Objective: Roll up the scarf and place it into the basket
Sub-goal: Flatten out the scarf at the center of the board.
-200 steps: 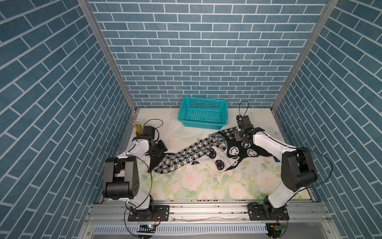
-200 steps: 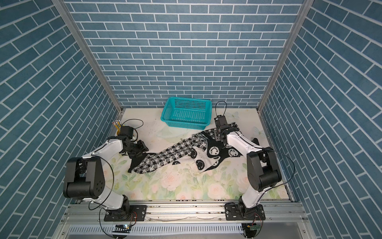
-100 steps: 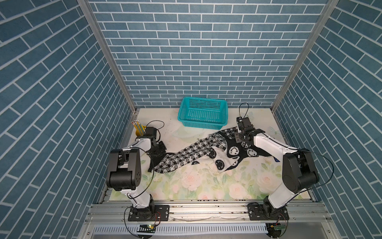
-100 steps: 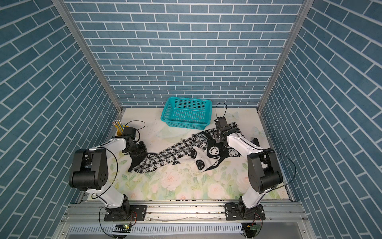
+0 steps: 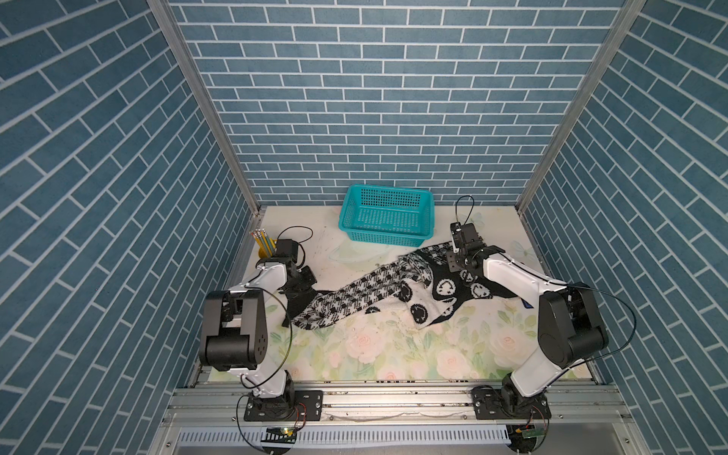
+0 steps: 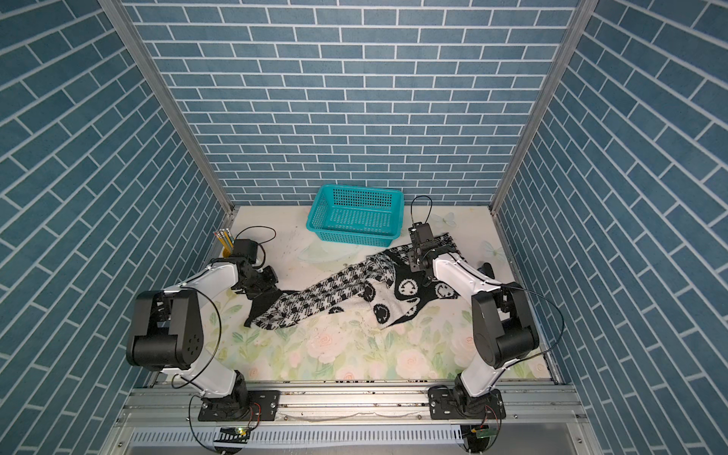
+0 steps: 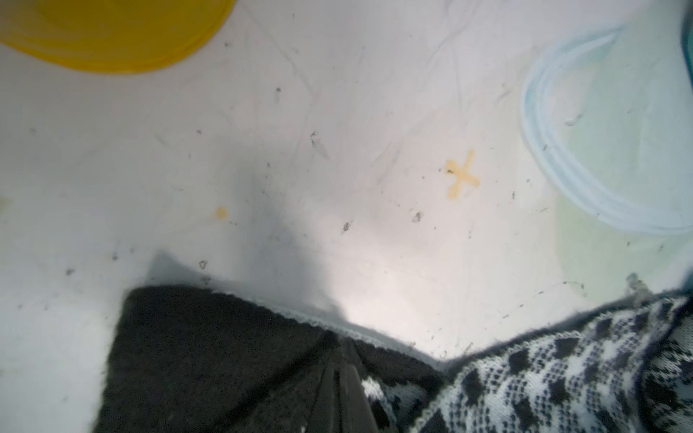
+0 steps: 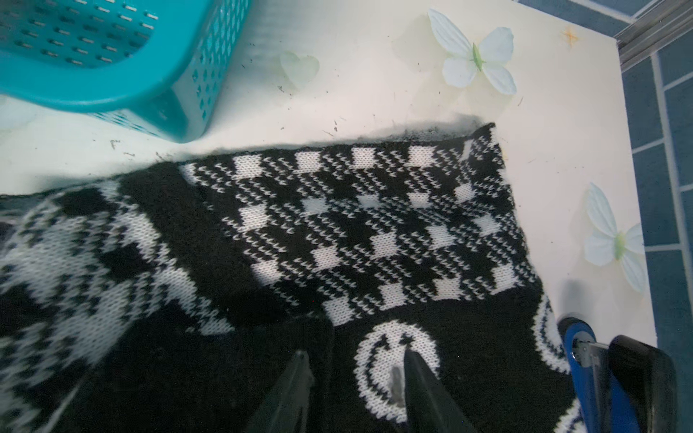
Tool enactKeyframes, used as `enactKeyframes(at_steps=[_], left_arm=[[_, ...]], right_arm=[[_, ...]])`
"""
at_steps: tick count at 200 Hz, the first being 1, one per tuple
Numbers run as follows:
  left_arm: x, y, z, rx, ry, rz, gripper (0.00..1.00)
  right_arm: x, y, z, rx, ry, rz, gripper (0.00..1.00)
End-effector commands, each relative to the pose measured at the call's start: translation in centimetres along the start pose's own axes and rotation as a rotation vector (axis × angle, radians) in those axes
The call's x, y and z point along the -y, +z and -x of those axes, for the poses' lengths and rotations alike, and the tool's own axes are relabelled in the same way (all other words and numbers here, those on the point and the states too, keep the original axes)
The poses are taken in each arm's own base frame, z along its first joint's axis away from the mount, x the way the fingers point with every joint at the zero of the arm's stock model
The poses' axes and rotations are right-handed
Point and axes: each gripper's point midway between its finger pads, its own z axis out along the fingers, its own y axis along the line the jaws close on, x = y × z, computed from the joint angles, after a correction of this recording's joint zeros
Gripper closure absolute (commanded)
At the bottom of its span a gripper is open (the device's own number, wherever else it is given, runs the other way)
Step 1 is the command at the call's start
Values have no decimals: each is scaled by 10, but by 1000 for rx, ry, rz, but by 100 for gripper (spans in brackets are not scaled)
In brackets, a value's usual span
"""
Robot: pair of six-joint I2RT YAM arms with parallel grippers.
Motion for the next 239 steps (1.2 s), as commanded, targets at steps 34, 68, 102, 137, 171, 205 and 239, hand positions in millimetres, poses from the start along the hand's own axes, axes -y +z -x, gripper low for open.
enactKeyframes(at_steps=[34, 68, 102, 137, 171, 205, 239], left_arm=[[8, -11, 9, 24, 20, -11, 76], [13, 7, 2, -31, 34, -34, 41], [15, 16, -2, -49, 44, -40, 44], [19, 22, -11, -68, 76, -9, 60], [14, 29, -19, -98, 82, 14, 77], [9, 31, -23, -102, 87, 38, 66], [3, 28, -23, -100, 95, 85, 72]], right_arm=[[-5, -2, -1, 9, 26, 19, 55], [-3, -4, -1, 10, 23, 12, 55], [-3, -6, -2, 11, 22, 10, 55], [-3, -4, -3, 8, 22, 12, 55], [-4, -4, -3, 6, 20, 13, 55], [-4, -3, -4, 4, 20, 13, 55], [-5, -3, -4, 4, 17, 18, 55]])
